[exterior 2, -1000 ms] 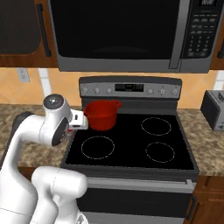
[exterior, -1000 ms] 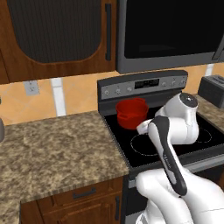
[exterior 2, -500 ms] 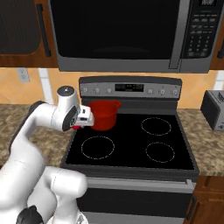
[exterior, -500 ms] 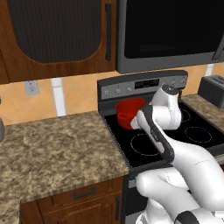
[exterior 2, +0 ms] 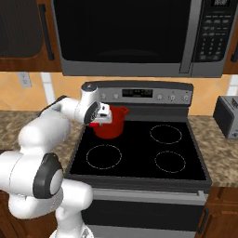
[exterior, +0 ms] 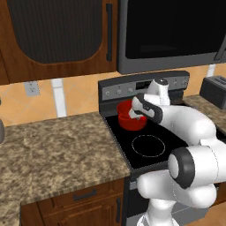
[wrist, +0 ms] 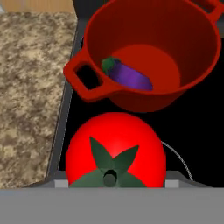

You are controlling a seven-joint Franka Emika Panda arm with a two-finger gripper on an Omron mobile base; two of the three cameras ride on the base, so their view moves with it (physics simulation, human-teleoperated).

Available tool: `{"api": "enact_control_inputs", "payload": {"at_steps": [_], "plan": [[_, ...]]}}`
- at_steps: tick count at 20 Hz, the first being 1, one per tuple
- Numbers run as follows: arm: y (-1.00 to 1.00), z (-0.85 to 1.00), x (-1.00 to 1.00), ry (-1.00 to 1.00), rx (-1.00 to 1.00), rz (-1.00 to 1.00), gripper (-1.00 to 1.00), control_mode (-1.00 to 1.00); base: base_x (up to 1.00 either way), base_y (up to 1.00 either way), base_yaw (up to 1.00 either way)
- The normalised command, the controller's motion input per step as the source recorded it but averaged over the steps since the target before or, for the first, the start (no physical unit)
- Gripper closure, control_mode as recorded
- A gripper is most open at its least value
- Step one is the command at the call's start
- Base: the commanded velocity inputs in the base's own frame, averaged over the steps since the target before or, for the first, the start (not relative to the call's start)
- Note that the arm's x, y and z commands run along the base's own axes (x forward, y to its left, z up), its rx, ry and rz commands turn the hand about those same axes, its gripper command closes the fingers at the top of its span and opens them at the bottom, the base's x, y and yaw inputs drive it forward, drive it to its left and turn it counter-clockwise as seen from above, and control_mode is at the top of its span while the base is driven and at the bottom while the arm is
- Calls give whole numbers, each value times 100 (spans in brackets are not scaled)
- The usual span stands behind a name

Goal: Put the tomato and eggplant in the pot. Retrieve the spatula and lightly stir the vegetables in the pot.

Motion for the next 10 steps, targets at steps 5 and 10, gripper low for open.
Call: {"api": "enact_control_inputs", "payload": {"at_steps": [5,10], "plan": [[-13,-39,99,0,0,-2,100,-100,0,0,0],[0,-23,65,0,0,0,100,-100,0,0,0]]}}
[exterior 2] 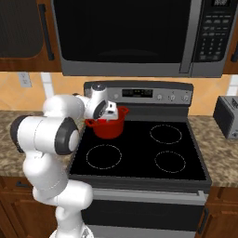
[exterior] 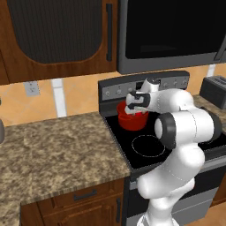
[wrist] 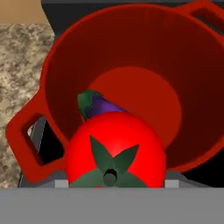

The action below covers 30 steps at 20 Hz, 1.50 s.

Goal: Put the tomato and eggplant in the pot. Retrieve the spatula and lightly stir the vegetables in the pot.

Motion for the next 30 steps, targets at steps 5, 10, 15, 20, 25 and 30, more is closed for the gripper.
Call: {"api": "enact_control_inputs", "payload": {"at_steps": [5,10,15,20,25,30], "plan": [[0,-37,61,0,0,0,100,-100,0,0,0],[0,-34,46,0,0,0,100,-100,0,0,0],[0,-24,36,0,0,0,100,-100,0,0,0],[0,-18,31,0,0,0,100,-100,0,0,0],[-1,-13,18,0,0,0,-100,-100,0,0,0],[-3,-2,11,0,0,0,-100,-100,0,0,0]]}}
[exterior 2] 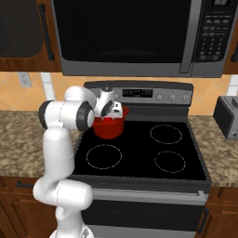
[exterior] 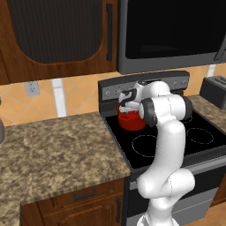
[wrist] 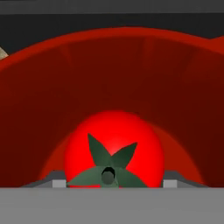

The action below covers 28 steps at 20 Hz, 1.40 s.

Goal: Put the tomato and eggplant in the pot. Retrieve the spatula and lightly stir the vegetables in the pot.

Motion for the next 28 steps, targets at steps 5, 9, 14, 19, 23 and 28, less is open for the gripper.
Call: {"api": "enact_control_inputs", "payload": {"at_steps": [5,9,14,19,23,28], "plan": [[-5,2,-1,-2,0,-1,-100,-100,0,0,0],[-24,1,-16,-18,0,-12,-100,-100,0,0,0],[-26,18,-60,-26,0,-12,-100,-100,0,0,0],[15,24,-14,-16,10,-2,-100,-100,0,0,0],[22,57,-58,-13,5,1,-100,-100,0,0,0],[0,88,-100,-4,-4,0,-100,-100,0,0,0]]}}
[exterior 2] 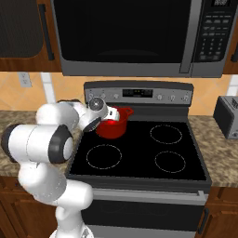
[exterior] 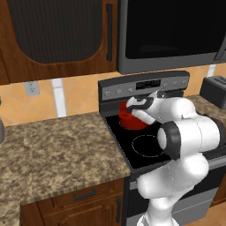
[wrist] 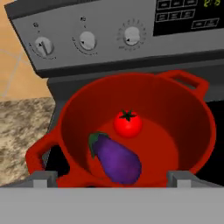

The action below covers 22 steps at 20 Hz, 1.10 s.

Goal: Put the tomato and eggplant in the pot. Retrieve the spatula and lightly stir the vegetables in the pot.

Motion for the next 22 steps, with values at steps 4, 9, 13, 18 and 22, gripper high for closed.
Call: {"api": "enact_control_inputs", "payload": {"at_steps": [4,9,13,18,22], "plan": [[0,96,-100,0,-8,0,-100,-100,0,0,0],[0,100,-100,1,-5,4,-100,-100,0,0,0],[0,98,-100,2,-5,8,-100,-100,0,0,0],[15,73,-87,1,-2,16,-100,-100,0,0,0],[41,42,-49,6,-9,14,-100,-100,0,0,0]]}}
